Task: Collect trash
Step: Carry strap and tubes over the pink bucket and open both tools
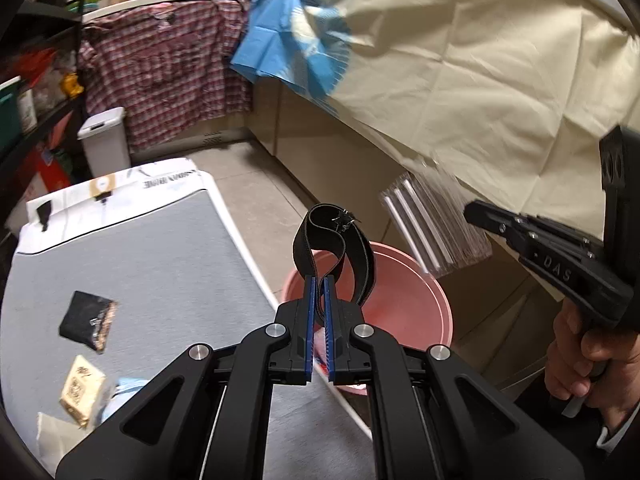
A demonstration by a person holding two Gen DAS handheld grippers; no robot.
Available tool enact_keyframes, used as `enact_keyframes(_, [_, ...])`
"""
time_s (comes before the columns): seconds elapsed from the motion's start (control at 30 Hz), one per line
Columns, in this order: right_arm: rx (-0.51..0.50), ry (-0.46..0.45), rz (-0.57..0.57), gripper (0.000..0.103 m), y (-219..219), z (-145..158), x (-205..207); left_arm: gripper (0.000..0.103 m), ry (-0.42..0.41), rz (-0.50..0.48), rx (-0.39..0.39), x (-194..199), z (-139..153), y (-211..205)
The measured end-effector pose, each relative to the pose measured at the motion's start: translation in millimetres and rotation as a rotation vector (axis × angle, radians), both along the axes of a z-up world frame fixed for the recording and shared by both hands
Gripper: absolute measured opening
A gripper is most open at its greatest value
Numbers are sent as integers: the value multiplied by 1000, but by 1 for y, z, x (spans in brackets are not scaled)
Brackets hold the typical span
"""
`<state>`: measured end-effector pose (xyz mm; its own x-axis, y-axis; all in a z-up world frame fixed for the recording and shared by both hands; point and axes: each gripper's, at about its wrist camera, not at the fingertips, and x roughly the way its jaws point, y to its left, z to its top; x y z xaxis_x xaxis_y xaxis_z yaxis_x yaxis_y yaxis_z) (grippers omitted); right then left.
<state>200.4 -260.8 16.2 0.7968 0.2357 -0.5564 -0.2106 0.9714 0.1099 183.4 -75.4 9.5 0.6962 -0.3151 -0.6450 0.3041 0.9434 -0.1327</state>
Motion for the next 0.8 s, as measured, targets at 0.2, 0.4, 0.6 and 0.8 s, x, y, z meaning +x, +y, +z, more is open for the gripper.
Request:
enact_keyframes(0.2, [-9, 17, -22, 2, -8, -5, 5, 4, 13, -35, 13, 7, -11, -16])
enact_keyframes(0.4, [-20, 33, -26, 2, -9, -9, 10, 4, 27, -44, 22, 16, -18, -28])
enact_keyframes(0.6, [-36, 47, -27, 2, -7, -13, 15, 4, 40, -50, 33, 23, -24, -36])
enact_keyframes(0.8, [-32, 92, -32, 7, -10, -20, 21, 11, 78, -74, 17, 28, -30, -38])
